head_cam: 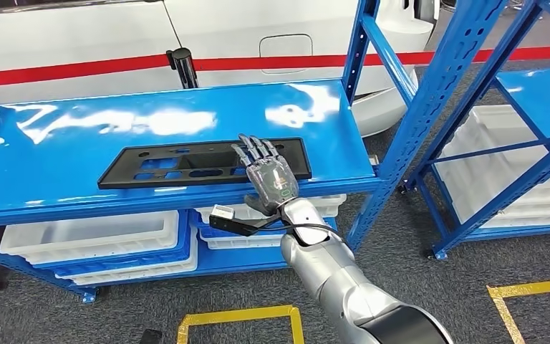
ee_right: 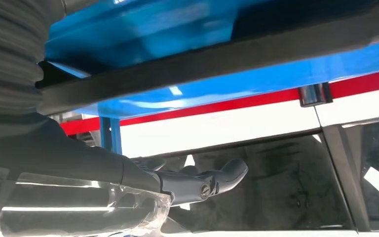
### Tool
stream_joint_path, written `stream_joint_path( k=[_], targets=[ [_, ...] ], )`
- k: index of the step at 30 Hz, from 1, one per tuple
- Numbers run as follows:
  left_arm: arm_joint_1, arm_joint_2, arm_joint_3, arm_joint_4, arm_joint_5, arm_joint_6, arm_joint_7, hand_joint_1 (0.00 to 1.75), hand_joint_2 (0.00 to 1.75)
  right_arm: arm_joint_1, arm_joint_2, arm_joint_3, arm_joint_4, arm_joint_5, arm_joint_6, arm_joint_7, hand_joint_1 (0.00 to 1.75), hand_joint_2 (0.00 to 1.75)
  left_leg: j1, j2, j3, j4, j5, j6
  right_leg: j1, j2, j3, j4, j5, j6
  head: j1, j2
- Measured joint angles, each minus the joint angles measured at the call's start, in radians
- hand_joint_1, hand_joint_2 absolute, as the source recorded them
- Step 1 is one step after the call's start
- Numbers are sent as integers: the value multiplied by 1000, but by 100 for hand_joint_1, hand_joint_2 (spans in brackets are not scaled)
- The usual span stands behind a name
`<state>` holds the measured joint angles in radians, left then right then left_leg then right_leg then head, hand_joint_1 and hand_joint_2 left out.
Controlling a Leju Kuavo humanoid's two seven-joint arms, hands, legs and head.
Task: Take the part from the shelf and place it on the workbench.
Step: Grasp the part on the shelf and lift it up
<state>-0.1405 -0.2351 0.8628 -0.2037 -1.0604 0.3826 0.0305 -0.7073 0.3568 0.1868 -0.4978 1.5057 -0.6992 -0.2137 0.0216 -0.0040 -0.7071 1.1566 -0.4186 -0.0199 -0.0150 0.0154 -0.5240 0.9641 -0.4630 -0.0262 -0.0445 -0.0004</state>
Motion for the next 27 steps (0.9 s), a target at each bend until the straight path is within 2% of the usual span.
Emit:
stream_joint_path(
  k=[1,2,4,6,7,8,11,12,13,14,16,17,18,20,21,27],
  targets=[
    [0,1,0,0,-1,0,1,0,0,-1,0,0,0,0,0,0,0,175,-3,1,29,-66,35,7,3,1,10,-1,-8,4,1,0],
    [-1,2,0,0,-2,0,2,0,0,-2,1,-1,0,0,0,0,0,175,-8,1,54,-116,53,16,5,2,16,-2,-14,8,1,0],
    [-3,3,0,0,-3,2,4,0,0,-3,2,-3,0,0,0,0,0,175,-18,4,75,-153,42,34,9,1,20,-3,-18,20,1,0],
    [-3,3,0,0,-4,3,6,0,0,-2,2,-5,-1,0,0,0,0,175,-18,4,90,-171,34,49,12,-2,17,10,-18,30,1,0],
    [-3,3,0,0,-4,3,6,0,0,-3,3,-6,-1,0,-1,0,0,175,-16,3,99,-178,32,55,14,-3,6,34,-22,33,2,0],
    [-3,3,0,0,-5,3,7,0,0,-5,3,-7,-2,0,-1,0,0,175,-14,2,109,-183,32,59,13,-4,-18,75,-33,33,4,0],
    [-6,2,0,0,-15,4,7,0,0,-4,0,-13,-2,-3,-1,-2,0,175,-14,-2,119,-186,24,66,8,-4,-146,263,-88,32,8,0],
    [-6,2,-1,0,-19,4,7,0,0,0,-3,-15,-2,-6,-1,-5,0,175,-14,-3,122,-185,21,66,6,-4,-180,295,-95,34,8,0],
    [-5,2,-1,0,-22,5,6,0,0,2,-5,-18,-2,-11,-1,-9,0,175,-14,-5,126,-185,16,64,4,-5,-195,290,-82,42,8,0],
    [-5,2,-1,0,-25,5,5,0,0,2,-6,-21,-2,-18,-1,-16,0,175,-14,-6,131,-184,12,62,1,-5,-191,247,-51,54,9,0],
    [-6,2,-2,0,-26,4,2,0,0,0,-7,-29,-1,-35,-1,-30,0,175,-16,-8,138,-174,-4,54,-12,-13,-147,103,35,85,10,0],
    [-6,1,-3,0,-26,4,0,0,0,0,-6,-34,-1,-41,-1,-36,0,175,-19,-8,138,-167,-13,53,-16,-17,-126,50,64,88,11,0],
    [-6,2,-3,0,-26,4,-2,0,0,0,-5,-38,0,-45,-1,-40,0,175,-22,-8,136,-159,-21,52,-18,-20,-114,20,81,83,10,0],
    [-6,1,-4,0,-26,3,-5,0,0,0,-2,-42,0,-45,-1,-43,0,175,-22,-4,135,-155,-28,53,-13,-16,-110,14,84,60,8,0],
    [-6,1,-4,0,-26,3,-6,0,0,0,-1,-43,0,-44,-1,-43,0,175,-21,-2,137,-156,-30,51,-10,-13,-110,15,84,56,7,0],
    [-7,-1,-5,0,-26,3,-7,0,0,-1,-1,-48,0,-44,-1,-43,0,175,-14,2,141,-159,-30,38,-1,-7,-109,15,81,51,7,0]
  ],
)
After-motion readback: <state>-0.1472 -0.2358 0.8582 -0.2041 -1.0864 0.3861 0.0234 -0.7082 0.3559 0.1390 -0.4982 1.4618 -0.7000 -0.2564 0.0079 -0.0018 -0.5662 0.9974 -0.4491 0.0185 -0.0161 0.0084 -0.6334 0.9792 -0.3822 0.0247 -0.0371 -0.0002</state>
